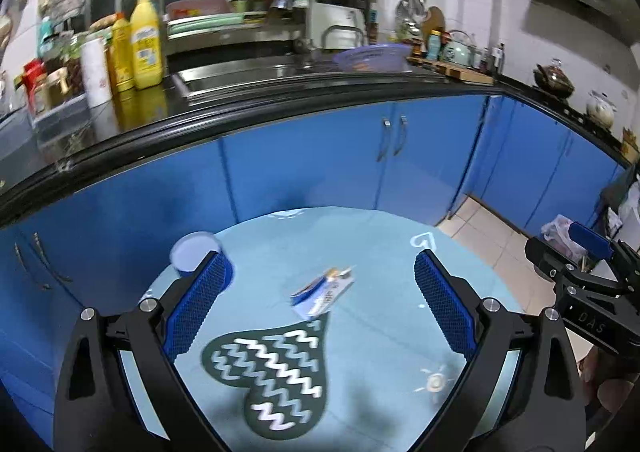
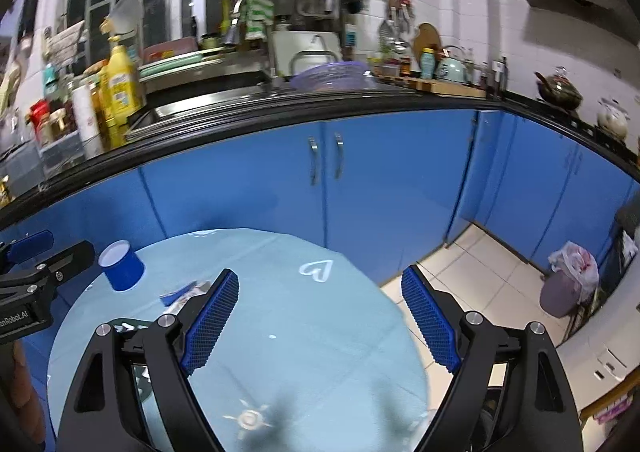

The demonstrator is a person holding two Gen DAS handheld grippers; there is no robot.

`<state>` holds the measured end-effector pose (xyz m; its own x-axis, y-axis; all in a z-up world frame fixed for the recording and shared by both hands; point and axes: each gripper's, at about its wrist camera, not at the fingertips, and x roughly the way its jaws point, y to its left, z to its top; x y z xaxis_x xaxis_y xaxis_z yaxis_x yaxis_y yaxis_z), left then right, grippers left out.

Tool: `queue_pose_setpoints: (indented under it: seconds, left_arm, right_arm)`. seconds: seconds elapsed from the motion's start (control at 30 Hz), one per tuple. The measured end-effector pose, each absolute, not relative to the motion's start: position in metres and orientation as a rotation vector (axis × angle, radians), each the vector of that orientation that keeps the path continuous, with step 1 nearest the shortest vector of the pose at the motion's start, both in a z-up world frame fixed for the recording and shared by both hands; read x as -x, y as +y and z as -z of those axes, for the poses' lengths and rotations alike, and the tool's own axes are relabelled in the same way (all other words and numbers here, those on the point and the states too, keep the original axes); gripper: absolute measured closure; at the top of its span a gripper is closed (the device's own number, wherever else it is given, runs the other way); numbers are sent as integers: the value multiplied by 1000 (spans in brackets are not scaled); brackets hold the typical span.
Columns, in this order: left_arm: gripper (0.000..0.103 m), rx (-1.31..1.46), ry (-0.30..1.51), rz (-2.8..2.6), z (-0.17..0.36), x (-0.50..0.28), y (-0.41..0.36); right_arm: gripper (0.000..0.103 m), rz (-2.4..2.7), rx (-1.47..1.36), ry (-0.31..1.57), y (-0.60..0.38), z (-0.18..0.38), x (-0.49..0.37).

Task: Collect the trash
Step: 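Move both grippers back from the bin to the table, then grasp the white-and-blue milk carton with the right gripper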

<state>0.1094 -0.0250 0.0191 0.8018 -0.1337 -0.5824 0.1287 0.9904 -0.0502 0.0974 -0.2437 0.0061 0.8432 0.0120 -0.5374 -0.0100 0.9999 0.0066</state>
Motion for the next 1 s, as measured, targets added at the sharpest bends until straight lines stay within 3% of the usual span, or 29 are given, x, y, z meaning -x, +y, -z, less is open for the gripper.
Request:
queue_pose_setpoints:
  seconds: [0.5, 1.0]
  left_arm:
    - [9, 96, 682, 57, 11, -135, 57]
    - [9, 97, 775, 59, 58, -185, 84]
  right_arm:
    - [21, -121, 83, 635, -159, 17, -140]
    - [21, -264, -26, 850, -126, 84, -203]
